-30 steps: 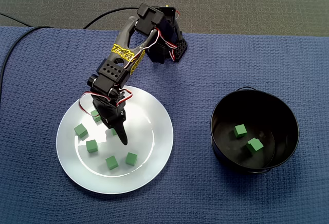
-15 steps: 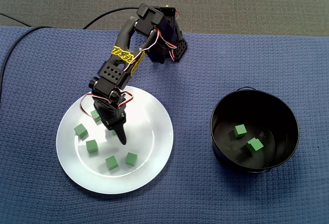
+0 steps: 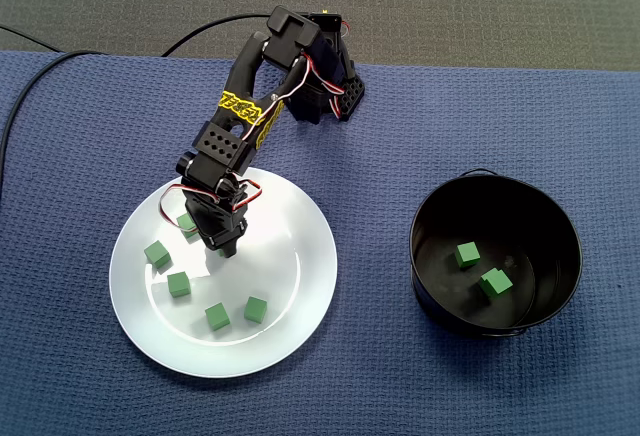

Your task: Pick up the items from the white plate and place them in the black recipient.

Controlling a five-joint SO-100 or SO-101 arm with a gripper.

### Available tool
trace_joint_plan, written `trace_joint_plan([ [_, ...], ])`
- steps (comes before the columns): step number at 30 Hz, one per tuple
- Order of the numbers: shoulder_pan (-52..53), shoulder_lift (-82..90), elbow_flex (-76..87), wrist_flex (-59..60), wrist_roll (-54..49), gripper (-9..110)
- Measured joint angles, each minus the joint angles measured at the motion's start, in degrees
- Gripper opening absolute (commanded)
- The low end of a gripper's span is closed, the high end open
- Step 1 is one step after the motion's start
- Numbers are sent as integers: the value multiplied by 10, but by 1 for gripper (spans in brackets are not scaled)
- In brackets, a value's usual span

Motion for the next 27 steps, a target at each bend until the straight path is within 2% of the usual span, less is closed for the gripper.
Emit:
trace_joint_plan([
  [4, 2, 37, -42, 39, 35, 0],
  [9, 18, 155, -200, 112, 141, 0],
  [12, -10, 226, -309, 142, 211, 0],
  [15, -101, 291, -357, 142, 233, 0],
  [19, -289, 307, -374, 134, 215, 0],
  [24, -527, 215, -370, 122, 200, 0],
  [27, -617, 118, -345, 89, 195, 0],
])
